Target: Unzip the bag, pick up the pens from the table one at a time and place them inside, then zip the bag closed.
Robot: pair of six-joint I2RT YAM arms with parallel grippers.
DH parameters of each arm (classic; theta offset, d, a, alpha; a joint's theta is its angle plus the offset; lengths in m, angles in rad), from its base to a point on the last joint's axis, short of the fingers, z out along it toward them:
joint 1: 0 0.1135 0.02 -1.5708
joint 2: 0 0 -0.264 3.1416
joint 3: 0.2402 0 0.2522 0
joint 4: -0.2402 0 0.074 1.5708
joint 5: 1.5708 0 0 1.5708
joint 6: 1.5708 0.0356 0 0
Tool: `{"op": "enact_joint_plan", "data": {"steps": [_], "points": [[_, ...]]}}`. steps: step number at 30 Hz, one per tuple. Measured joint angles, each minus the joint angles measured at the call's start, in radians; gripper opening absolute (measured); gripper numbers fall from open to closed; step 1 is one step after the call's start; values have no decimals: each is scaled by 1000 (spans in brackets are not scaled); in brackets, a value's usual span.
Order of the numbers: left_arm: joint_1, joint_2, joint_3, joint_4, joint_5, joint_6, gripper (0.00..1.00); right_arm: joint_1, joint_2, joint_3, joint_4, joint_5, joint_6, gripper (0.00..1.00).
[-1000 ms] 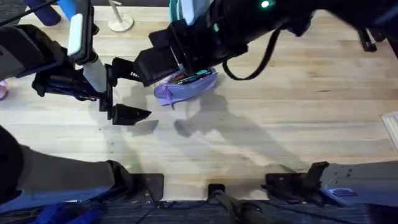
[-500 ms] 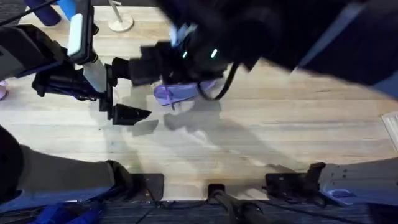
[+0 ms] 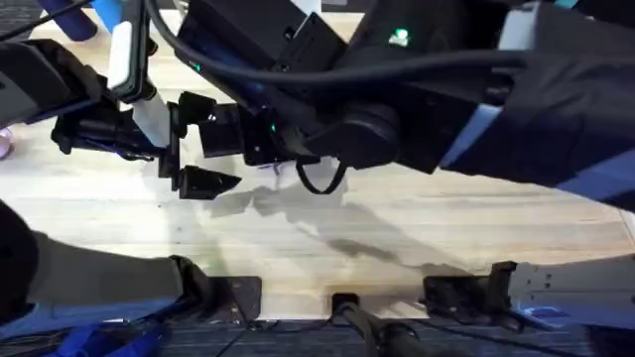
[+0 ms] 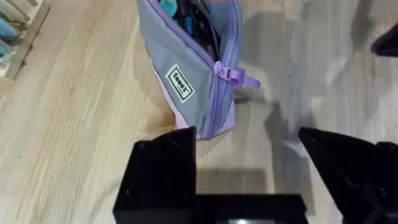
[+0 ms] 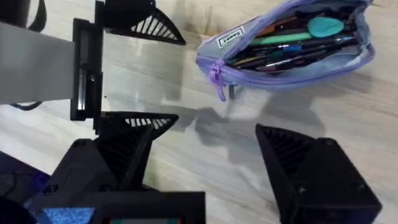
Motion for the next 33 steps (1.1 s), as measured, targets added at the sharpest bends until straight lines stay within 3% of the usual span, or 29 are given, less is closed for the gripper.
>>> {"op": "enact_joint_plan", "data": {"steps": [17,33], "points": [[0,0,0,0,0,0,994,0,104,0,69,7,31,996],[0,0,0,0,0,0,994,-62,234,-1,135,6,199,996]]}}
